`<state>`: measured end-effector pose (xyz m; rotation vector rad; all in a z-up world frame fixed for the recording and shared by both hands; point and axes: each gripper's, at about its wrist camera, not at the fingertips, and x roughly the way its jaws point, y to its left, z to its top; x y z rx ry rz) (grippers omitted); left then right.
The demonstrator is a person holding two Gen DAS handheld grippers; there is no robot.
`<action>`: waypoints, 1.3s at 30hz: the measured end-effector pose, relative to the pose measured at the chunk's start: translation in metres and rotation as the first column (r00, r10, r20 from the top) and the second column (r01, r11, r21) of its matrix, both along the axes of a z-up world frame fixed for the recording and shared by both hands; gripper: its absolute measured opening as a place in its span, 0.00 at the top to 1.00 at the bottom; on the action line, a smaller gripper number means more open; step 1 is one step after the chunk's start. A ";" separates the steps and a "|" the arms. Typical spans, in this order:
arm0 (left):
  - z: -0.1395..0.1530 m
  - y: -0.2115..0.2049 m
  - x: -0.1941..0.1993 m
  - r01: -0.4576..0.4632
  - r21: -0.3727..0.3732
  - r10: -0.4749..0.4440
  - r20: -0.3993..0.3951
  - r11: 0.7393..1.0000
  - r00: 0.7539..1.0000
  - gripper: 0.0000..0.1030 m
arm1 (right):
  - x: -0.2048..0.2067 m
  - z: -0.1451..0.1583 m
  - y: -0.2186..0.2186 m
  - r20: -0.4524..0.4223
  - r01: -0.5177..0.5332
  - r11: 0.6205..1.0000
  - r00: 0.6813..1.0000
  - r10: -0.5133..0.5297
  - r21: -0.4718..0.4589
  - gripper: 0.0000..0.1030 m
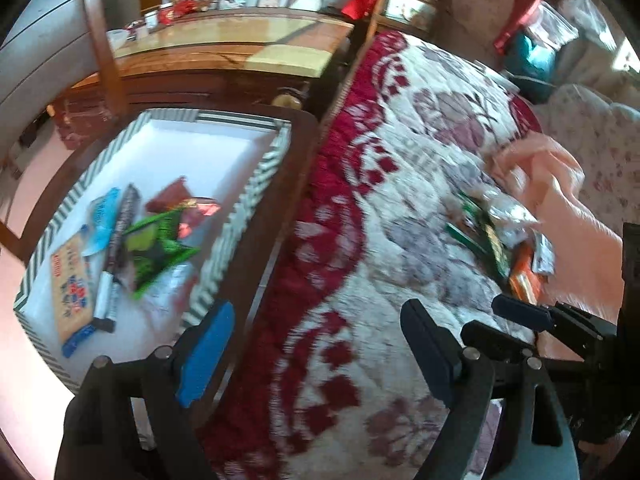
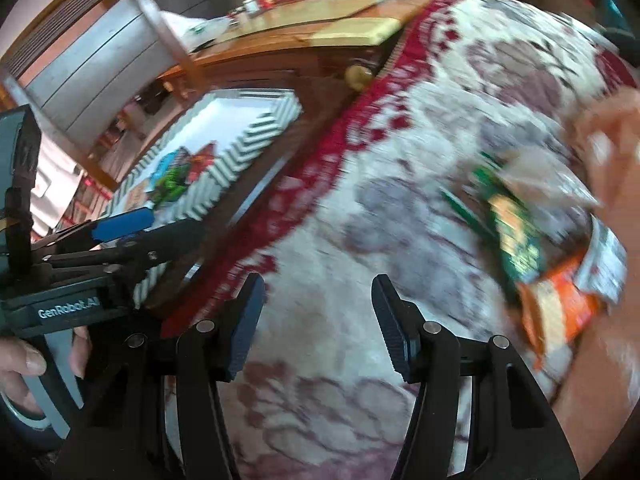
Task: Organize snacks
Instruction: 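Move both grippers back over the snack pile on the bed, then grasp the green-and-white milk cake packet with the left gripper while the right gripper reaches the green cracker packet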
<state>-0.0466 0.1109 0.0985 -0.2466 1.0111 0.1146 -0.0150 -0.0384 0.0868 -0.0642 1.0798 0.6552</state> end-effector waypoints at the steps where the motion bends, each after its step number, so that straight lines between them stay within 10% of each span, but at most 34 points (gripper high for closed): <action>1: 0.000 -0.005 0.001 0.009 0.002 -0.009 -0.001 1.000 1.000 0.16 | 0.001 -0.001 -0.010 -0.001 0.020 1.000 1.000 -0.020 -0.002 0.46; 20: -0.015 -0.057 0.024 0.104 -0.009 -0.104 -0.063 0.995 0.993 0.15 | 0.038 -0.018 -0.108 -0.028 0.227 0.973 0.973 -0.228 -0.027 0.46; 39: -0.037 -0.042 0.035 0.063 -0.017 -0.065 -0.131 0.998 0.989 0.15 | 0.116 -0.045 -0.080 -0.055 0.092 0.990 0.994 -0.098 -0.105 0.40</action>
